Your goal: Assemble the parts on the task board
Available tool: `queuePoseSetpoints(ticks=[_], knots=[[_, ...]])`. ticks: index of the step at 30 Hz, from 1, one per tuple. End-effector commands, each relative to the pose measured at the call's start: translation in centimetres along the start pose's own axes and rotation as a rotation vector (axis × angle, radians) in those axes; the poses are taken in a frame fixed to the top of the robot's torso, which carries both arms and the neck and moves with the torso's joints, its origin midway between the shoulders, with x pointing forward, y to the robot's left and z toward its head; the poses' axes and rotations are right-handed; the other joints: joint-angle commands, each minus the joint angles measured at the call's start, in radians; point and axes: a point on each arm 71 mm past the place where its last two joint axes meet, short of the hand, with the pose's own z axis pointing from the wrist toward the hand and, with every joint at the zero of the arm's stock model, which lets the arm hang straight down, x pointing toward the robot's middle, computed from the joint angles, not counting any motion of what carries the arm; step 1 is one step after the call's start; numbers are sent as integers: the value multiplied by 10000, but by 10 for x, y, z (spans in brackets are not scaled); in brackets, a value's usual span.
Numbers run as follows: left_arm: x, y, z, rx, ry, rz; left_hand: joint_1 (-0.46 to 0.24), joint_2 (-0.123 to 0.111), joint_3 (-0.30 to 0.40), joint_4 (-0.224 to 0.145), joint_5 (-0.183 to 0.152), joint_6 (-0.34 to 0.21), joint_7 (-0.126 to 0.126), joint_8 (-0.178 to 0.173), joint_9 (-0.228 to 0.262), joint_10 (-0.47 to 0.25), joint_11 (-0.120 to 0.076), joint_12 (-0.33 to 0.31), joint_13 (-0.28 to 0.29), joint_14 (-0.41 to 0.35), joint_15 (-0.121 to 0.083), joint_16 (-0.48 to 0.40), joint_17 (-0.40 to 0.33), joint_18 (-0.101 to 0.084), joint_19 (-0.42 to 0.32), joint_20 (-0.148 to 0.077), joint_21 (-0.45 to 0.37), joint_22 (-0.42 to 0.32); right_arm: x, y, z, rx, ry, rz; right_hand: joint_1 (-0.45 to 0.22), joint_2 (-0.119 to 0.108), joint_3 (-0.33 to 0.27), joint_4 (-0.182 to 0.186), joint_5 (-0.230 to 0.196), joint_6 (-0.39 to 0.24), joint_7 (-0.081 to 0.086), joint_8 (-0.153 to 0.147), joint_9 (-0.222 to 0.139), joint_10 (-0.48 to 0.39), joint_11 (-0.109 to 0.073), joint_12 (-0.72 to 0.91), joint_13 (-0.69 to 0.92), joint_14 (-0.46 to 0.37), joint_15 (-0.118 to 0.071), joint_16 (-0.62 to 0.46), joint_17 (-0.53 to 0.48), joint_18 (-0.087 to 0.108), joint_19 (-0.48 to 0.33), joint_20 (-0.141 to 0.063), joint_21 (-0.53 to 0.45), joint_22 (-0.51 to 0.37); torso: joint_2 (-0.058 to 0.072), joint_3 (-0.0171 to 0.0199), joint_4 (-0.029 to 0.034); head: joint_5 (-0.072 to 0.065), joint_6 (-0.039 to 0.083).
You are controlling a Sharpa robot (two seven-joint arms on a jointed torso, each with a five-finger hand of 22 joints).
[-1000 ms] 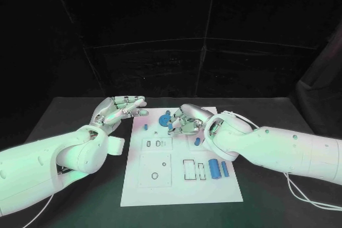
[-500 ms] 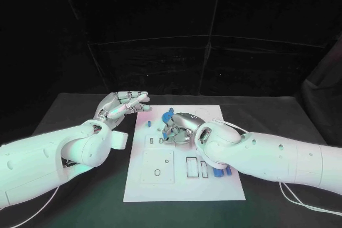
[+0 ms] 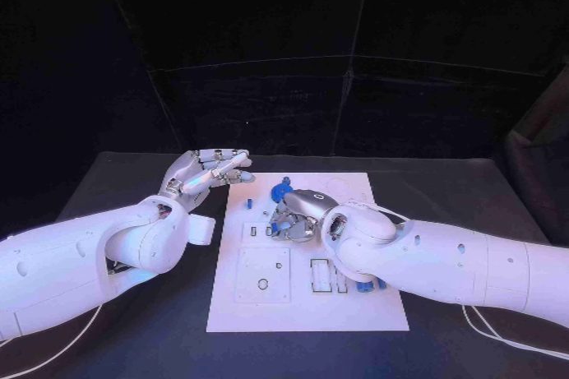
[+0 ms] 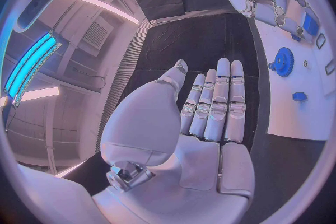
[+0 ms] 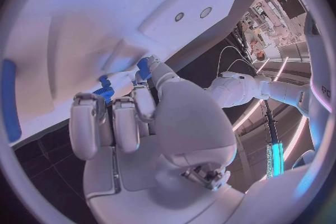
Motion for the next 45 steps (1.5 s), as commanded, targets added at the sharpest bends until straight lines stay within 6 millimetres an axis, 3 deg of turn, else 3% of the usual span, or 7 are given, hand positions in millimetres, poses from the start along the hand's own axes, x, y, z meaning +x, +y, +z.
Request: queuePoseSetpoints(ticks=[1,16,21,24,26,31,45], knots=[[2,-1,1,17,133,-106,6,94,-1,-79,-49,55,-14,-23,4,68,11,-27,5,64,3,-57,12,149,67,-24,-46,-10,1,-1,1,162,220,-466,-56,2,77,13,68,215,-159,37,9,9,-117,-77,-6,716,-41,-47,1121,-14,-44,-37,19,1091,-6,2,-2,-11,-24],[2,-1,1,-4,143,-111,4,105,1,-90,-49,74,-23,-20,5,97,4,-24,7,72,-2,-67,21,149,76,-28,-50,-15,4,-3,0,391,525,-835,-136,-98,121,10,81,203,-151,16,3,-14,-111,-123,-36,707,-39,-74,1079,-7,-66,-36,4,1063,-10,1,-7,-23,-30],[2,-1,1,-16,151,-115,4,105,1,-90,-49,74,-23,-20,5,97,4,-24,7,72,-2,-67,21,149,76,-28,-50,-15,5,-2,0,462,575,-919,-395,-371,153,74,329,105,-103,-69,-19,-61,-73,-212,-93,695,-11,-114,1025,1,-96,-18,-21,1024,-7,0,0,-30,-8],[2,-1,1,-21,153,-116,4,105,1,-90,-49,74,-23,-20,5,97,4,-24,7,72,-2,-67,21,149,76,-28,-50,-15,5,-1,0,512,603,-973,-739,-691,54,223,1118,-15,-50,-158,-34,-145,-29,-377,-210,683,25,-154,968,13,-136,8,-53,970,-6,0,3,-30,-15],[2,-1,1,-23,154,-117,4,105,1,-90,-49,74,-23,-20,5,97,4,-24,7,72,-2,-67,21,149,76,-28,-50,-15,5,-1,0,538,602,-1000,-914,-858,-17,308,1290,-91,-21,-205,-39,-211,-4,-512,-311,676,45,-178,934,22,-165,27,-74,931,-7,-3,3,-35,-17],[2,-1,1,-26,158,-119,1,106,0,-96,-49,77,-24,-23,4,103,2,-28,5,73,-3,-74,26,149,79,-29,-53,-18,5,0,1,535,513,-999,-1140,-1100,-130,431,1256,-269,23,-284,-52,-363,38,-829,-556,668,78,-206,899,32,-194,59,-100,892,-8,-6,1,-34,-22],[2,-1,1,-44,163,-123,1,106,0,-96,-49,77,-24,-23,4,103,2,-28,5,73,-3,-74,26,149,79,-29,-53,-18,4,1,1,527,284,-951,-1235,-1243,-179,534,1170,-479,64,-313,-60,-604,78,-1282,-914,651,112,-260,822,58,-277,93,-160,782,-7,4,-1,-57,-20]])
